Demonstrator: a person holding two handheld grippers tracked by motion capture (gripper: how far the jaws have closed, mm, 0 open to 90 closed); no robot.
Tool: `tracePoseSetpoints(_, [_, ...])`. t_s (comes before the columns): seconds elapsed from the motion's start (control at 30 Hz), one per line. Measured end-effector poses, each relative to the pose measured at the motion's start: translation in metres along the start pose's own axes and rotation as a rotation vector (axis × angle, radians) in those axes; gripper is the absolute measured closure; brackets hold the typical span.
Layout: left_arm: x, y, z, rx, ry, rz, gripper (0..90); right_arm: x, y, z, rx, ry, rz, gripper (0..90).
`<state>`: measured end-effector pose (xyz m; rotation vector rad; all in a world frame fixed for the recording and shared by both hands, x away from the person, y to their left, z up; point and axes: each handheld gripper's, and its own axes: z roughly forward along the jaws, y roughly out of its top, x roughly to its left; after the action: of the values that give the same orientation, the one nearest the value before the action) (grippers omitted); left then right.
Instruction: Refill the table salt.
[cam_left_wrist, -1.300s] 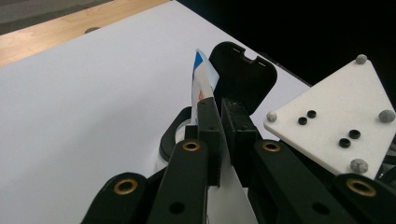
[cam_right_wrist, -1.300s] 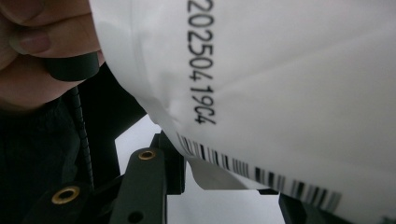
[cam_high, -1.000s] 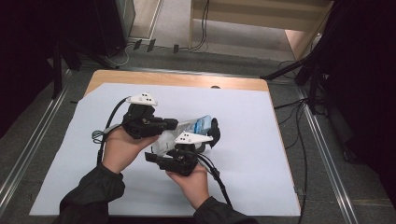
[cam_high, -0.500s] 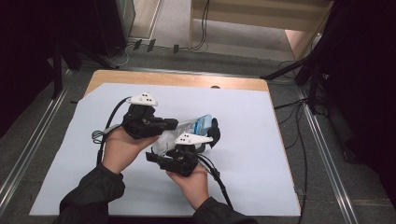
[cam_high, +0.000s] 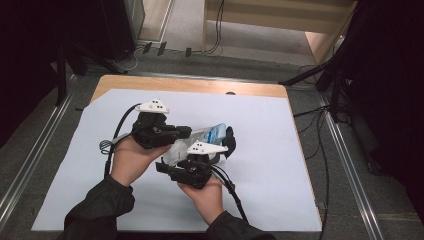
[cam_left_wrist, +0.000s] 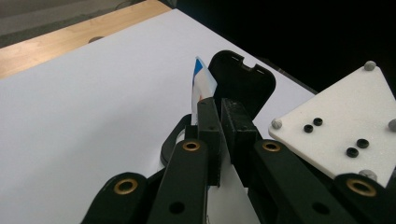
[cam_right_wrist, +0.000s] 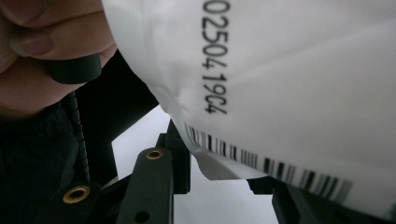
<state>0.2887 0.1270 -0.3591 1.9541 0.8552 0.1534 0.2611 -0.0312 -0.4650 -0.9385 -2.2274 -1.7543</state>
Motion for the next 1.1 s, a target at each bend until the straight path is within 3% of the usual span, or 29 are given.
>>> tracePoseSetpoints(0.83, [-0.0022, 0.0021, 0.0012, 0.0, -0.004, 0.016, 87.8, 0.0014, 0.0016, -0.001, -0.008, -0.004, -0.003, 69.0])
tracePoseSetpoints(1.1, [0.0047, -0.0064, 0.0005, 0.021, -0.021, -0.01, 87.1, -0.0016, -0.0059, 0.0026, 0.002, -0.023, -0.035, 69.0])
